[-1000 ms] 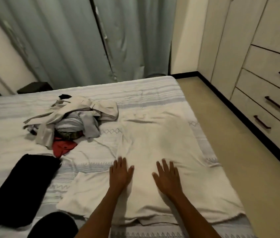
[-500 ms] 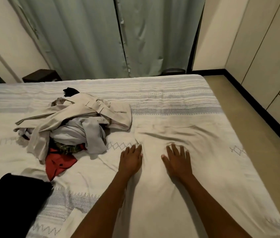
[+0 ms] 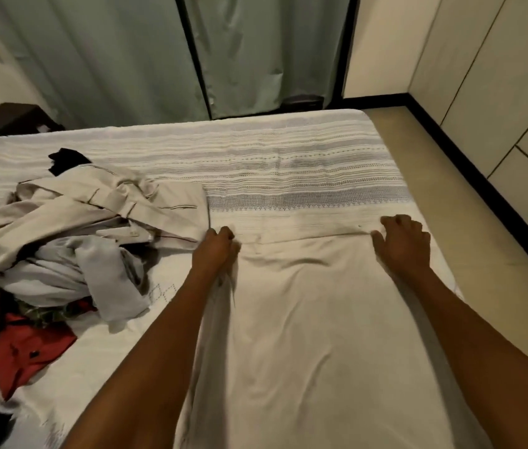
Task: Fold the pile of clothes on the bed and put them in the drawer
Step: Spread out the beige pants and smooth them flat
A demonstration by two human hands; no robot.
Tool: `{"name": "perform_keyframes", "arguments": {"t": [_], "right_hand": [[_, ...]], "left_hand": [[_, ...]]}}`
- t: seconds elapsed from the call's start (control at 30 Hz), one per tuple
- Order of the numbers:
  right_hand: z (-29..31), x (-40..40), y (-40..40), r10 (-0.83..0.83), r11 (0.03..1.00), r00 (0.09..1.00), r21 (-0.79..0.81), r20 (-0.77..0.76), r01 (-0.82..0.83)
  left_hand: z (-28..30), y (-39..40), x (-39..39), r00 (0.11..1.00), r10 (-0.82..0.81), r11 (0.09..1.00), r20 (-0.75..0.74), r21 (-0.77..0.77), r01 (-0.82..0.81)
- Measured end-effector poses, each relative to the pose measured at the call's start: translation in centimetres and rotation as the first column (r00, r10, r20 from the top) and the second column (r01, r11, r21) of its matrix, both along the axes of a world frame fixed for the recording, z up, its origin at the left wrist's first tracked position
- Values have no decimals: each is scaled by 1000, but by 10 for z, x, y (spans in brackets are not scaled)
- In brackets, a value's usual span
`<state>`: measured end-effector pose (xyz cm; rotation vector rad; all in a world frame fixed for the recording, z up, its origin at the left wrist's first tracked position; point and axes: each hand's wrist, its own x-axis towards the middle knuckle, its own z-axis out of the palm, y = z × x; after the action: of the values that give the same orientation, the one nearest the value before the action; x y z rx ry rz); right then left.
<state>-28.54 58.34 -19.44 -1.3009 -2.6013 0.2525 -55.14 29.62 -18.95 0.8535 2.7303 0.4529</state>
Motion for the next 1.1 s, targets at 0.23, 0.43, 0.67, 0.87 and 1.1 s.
{"name": "perform_keyframes", "arguments": {"t": [0.23,0.43,0.67,0.87,1.1], "right_hand": [[11,17,31,20,981,1000,-193,18,-16],[16,4,32,-131,980,945,-181,-298,79],[-10,5,49,-73,997,969,-18,-236,71],[-14,4,54,-89,996,981,-23,-173,86],[-5,4,-19,280,941,954,230,-111,-250]], "left_hand": [[-5,3,-12,999,0,1000,-36,10,0],[5,17,-9,984,173,933,-43,329,-150],[-12,29,-11,962,131,961,-241,270,-63],[-12,30,-5,955,239,939,-177,292,-181],[10,7,44,874,-94,996,-477,-33,89]]}}
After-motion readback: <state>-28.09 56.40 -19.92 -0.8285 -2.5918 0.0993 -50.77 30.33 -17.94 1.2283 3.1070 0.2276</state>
